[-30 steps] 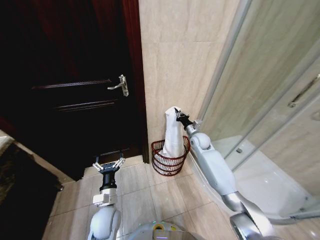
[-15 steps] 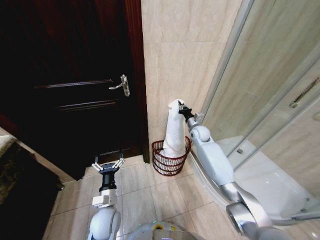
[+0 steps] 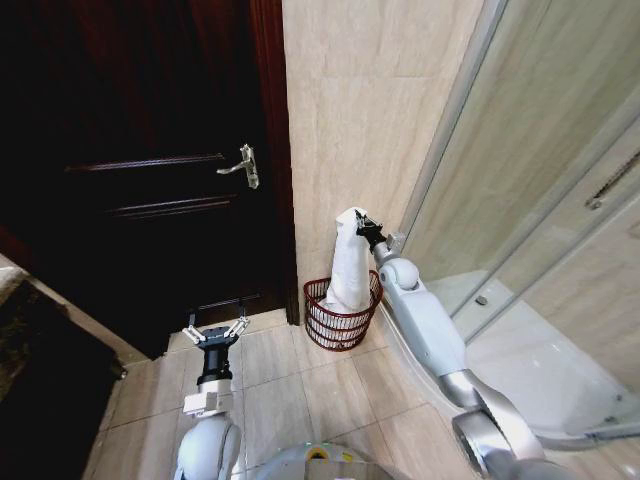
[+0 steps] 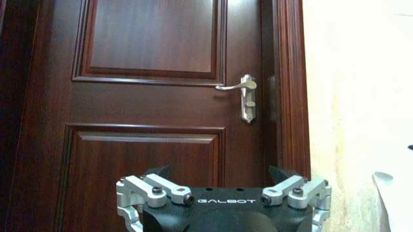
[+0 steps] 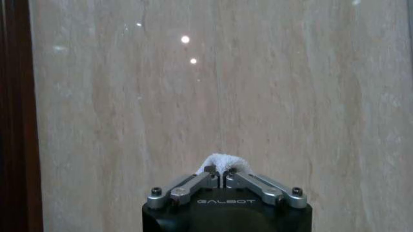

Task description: Discard the used towel into the hamper.

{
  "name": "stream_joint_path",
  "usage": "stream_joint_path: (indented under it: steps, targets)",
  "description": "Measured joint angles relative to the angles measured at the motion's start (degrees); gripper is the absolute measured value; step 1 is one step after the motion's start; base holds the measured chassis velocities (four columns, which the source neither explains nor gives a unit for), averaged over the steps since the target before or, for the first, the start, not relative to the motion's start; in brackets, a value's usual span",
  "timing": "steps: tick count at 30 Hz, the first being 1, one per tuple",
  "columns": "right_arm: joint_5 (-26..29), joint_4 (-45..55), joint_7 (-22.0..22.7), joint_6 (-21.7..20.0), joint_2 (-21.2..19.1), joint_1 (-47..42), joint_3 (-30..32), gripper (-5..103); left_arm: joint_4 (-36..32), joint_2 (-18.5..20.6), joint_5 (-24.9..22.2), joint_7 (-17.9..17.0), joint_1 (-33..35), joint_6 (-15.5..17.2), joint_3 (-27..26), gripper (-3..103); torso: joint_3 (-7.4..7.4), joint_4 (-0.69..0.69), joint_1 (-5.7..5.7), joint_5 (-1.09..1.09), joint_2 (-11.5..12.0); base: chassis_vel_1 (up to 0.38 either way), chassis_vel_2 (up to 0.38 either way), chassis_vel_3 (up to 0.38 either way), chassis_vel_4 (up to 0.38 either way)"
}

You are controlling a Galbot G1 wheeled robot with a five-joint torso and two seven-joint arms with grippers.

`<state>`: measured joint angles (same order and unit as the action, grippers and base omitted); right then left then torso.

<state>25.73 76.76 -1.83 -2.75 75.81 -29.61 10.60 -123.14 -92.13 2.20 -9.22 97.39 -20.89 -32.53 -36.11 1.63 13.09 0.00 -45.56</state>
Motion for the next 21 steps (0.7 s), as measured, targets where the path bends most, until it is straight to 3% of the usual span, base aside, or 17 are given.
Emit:
stream_joint_path:
  steps: [21]
  targets:
    - [0.02,-4.51,-0.75,1.62,1.14,0.4,0.7,1,-1.12,0.0,0.09,0.18,0.94,-0.09,-0.06,100,3.04,0.0,-2.42,0.0,5.47,0.0,0.0,0.0,0.0]
